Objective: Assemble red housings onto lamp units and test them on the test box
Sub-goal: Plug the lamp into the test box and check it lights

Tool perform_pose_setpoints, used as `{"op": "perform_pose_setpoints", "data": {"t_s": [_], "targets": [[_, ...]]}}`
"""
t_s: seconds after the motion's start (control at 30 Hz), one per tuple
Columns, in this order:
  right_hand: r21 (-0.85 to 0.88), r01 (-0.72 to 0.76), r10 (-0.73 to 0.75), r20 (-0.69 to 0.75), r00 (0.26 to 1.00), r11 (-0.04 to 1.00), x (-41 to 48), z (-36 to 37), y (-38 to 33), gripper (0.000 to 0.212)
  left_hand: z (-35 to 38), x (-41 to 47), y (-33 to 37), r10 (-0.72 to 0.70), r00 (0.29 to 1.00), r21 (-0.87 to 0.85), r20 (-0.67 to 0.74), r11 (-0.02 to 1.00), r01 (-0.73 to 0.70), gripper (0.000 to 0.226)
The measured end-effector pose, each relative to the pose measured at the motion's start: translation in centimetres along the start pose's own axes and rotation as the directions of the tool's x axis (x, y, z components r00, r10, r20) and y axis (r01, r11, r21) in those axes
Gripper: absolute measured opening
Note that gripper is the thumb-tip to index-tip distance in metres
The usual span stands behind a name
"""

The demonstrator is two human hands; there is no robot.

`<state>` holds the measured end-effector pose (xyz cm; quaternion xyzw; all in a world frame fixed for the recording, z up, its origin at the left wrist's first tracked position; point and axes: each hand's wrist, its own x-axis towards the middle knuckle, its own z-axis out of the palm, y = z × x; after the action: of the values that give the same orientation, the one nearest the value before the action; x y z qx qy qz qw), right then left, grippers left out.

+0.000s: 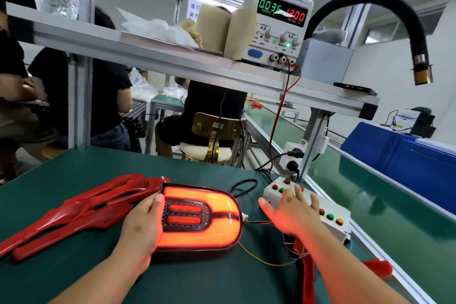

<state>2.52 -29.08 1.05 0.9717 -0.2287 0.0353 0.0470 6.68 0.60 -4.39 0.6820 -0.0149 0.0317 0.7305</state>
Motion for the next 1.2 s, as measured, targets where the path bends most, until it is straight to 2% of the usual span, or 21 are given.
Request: {"op": "perform_pose_setpoints", "data": {"t_s": [0.17,0.23,0.4,0.5,0.6,0.7,0.93,1.2], "targets": [[0.015,-0.002,0.001,0.001,1.000,1.000,-0.1,0.3,0.0,0.102,0.1,0.0,-0.3,0.024,0.997,0.058,-0.072,0.998,-0.020,0.031],[0.017,-0.001,0.001,-0.001,1.000,1.000,-0.2,0.5,-0.1,0.103,0.2,-0.1,-0.1,0.033,0.994,0.081,-0.103,0.996,-0.025,0.038],[0.024,-0.018,0.018,0.013,1.000,1.000,0.1,0.5,-0.3,0.104,0.2,-0.1,-0.2,0.041,0.996,0.070,-0.082,0.997,-0.036,0.032],[0.084,-0.041,0.041,-0.003,0.999,0.996,0.3,0.0,-0.5,0.094,0.3,0.0,-0.3,0.044,0.997,0.052,-0.064,0.998,-0.041,0.038],[0.162,-0.005,0.020,-0.092,0.996,0.987,0.6,-0.6,-1.4,0.076,0.5,-0.2,-0.1,0.054,0.995,0.048,-0.080,0.998,-0.050,0.043],[0.156,0.017,-0.004,-0.081,0.997,0.988,0.9,-0.7,-2.7,0.063,0.6,-0.4,0.1,0.054,0.995,0.057,-0.081,0.997,-0.050,0.044],[0.013,0.004,-0.003,-0.111,0.994,1.000,1.0,0.6,-3.9,0.074,0.5,0.3,-0.6,0.085,0.988,0.089,-0.126,0.993,-0.074,0.037],[0.024,0.014,-0.011,-0.124,0.992,1.000,1.1,1.1,-3.9,0.076,0.5,0.3,-0.8,0.091,0.987,0.076,-0.135,0.994,-0.081,0.031]]}}
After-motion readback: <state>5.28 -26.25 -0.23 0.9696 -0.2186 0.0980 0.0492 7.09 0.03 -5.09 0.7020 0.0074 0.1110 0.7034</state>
